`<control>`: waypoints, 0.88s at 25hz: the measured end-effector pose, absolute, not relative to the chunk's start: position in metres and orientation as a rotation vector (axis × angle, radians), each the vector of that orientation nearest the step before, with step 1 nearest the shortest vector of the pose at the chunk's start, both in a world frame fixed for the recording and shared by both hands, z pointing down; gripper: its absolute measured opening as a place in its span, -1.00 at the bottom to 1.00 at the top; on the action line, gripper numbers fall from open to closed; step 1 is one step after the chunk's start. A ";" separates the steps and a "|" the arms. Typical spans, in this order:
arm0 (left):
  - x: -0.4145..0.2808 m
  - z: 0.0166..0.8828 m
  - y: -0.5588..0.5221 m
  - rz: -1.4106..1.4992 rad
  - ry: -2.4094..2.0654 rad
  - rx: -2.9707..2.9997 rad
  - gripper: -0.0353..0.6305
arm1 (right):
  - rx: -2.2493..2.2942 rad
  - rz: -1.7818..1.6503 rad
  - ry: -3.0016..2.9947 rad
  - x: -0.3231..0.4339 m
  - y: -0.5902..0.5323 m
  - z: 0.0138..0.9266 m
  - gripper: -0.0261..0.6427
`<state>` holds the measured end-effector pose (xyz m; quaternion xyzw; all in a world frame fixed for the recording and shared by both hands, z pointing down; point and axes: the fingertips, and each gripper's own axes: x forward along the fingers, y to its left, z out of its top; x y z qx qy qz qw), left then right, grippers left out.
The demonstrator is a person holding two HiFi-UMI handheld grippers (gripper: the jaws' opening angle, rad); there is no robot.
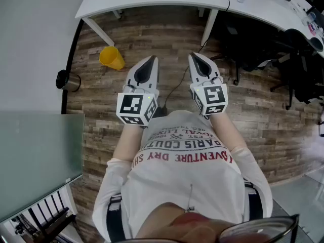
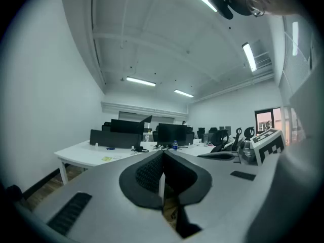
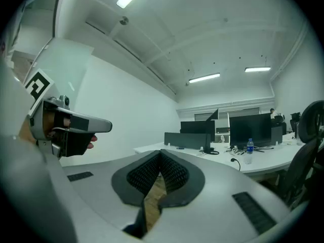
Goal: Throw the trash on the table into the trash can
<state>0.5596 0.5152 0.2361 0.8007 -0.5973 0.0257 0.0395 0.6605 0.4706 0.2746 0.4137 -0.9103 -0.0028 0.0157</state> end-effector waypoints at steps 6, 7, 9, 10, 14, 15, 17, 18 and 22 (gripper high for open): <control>0.559 0.241 0.510 0.089 -1.832 2.439 -0.82 | 1.267 0.002 -2.827 0.661 0.466 0.280 -0.85; 0.559 0.242 0.509 0.091 -1.830 2.437 -0.82 | 1.269 0.013 -2.824 0.661 0.464 0.281 -0.85; 0.560 0.244 0.506 0.092 -1.823 2.428 -0.82 | 1.277 0.057 -2.819 0.662 0.461 0.285 -0.85; 0.560 0.246 0.505 0.093 -1.818 2.424 -0.82 | 1.279 0.082 -2.818 0.662 0.460 0.288 -0.85; 0.563 0.255 0.496 0.102 -1.797 2.415 -0.82 | 1.268 0.126 -2.795 0.665 0.456 0.301 -0.85; 0.562 0.257 0.493 0.104 -1.794 2.410 -0.82 | 1.263 0.140 -2.789 0.665 0.454 0.305 -0.85; 0.558 0.260 0.486 0.097 -1.790 2.388 -0.82 | 1.255 0.191 -2.785 0.664 0.448 0.312 -0.85; 0.555 0.262 0.483 0.089 -1.787 2.374 -0.82 | 1.254 0.216 -2.787 0.663 0.444 0.313 -0.85; 0.543 0.273 0.464 0.088 -1.757 2.345 -0.82 | 1.255 0.234 -2.797 0.647 0.420 0.311 -0.85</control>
